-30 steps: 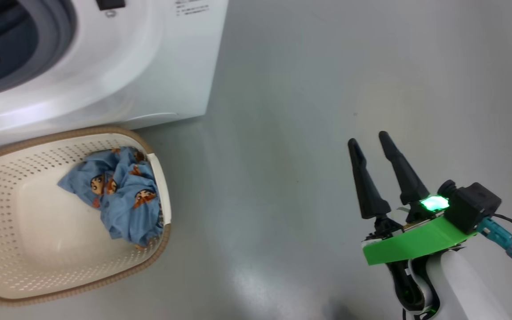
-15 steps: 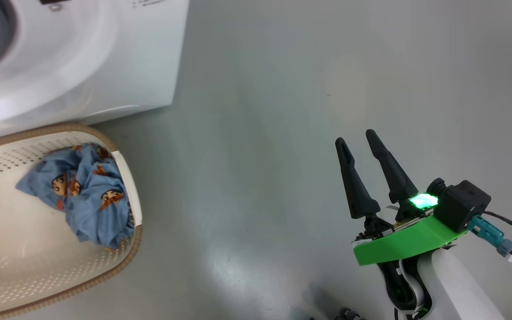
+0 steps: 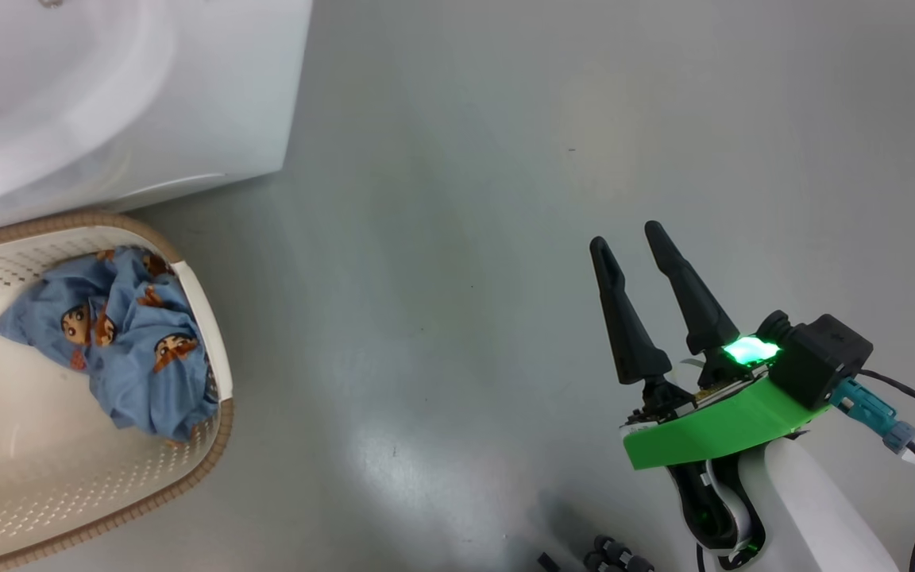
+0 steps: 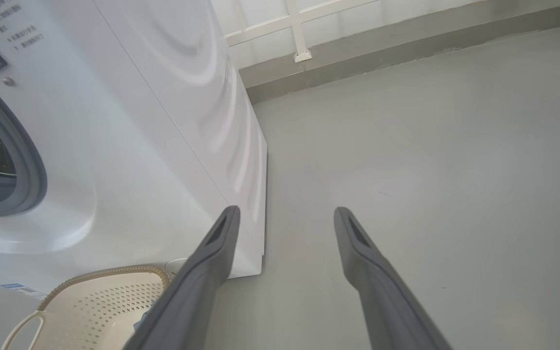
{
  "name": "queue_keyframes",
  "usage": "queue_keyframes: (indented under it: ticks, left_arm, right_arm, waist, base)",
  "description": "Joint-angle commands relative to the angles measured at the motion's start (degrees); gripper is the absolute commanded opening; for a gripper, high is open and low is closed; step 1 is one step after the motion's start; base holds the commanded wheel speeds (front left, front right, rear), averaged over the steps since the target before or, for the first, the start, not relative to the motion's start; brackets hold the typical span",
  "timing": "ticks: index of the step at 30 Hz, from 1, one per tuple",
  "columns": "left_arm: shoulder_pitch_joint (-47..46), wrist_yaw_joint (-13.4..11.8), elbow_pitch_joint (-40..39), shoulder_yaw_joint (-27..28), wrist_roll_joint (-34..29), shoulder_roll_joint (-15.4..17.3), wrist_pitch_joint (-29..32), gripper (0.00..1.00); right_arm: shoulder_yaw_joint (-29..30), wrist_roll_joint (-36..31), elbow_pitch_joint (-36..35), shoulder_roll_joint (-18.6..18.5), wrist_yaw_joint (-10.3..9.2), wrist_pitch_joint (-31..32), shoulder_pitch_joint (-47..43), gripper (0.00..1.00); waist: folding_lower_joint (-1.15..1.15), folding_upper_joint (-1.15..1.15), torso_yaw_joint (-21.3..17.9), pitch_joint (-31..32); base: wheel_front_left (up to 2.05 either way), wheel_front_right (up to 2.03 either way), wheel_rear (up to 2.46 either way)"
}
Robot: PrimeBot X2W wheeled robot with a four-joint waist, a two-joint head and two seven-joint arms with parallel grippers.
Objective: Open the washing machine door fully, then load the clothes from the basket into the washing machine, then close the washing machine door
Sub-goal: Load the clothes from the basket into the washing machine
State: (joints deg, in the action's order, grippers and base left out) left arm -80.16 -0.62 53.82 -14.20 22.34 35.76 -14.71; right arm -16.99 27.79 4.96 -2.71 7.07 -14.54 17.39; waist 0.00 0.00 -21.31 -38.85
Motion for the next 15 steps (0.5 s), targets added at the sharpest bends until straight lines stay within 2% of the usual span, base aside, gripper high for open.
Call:
queue_keyframes:
  ticks: [1,8,11,15]
  left_arm:
    - [2.1,-0.3,-0.82,1.04,-0.65,2.49,-0.28,0.0]
    - [4.36,1.48,4.61,1.71,-1.92,1.26,-0.28,0.0]
    - [3.14,2.96,8.16,0.4,-2.9,1.07,-0.2,0.0]
    - [0.44,5.07,13.36,-2.38,-4.44,0.56,3.31,0.0]
  right_arm:
    - [-1.5,0.27,-1.4,-0.19,0.42,-0.46,0.07,1.0]
    - [-2.03,0.52,-1.37,-0.18,0.42,-0.46,-0.25,1.0]
    - [-1.87,0.58,-1.42,-0.18,0.42,-0.46,-0.42,1.0]
    - [-1.84,0.65,-1.32,-0.18,0.42,-0.46,-0.66,1.0]
  waist:
    - [0.0,0.0,-0.06,0.13]
    - [0.0,0.0,-0.2,0.62]
    - [0.0,0.0,-0.08,0.91]
    - [0.0,0.0,0.31,1.36]
  base:
    - [0.0,0.0,0.0]
    - [0.0,0.0,0.0]
    - [0.0,0.0,0.0]
    - [0.0,0.0,0.0]
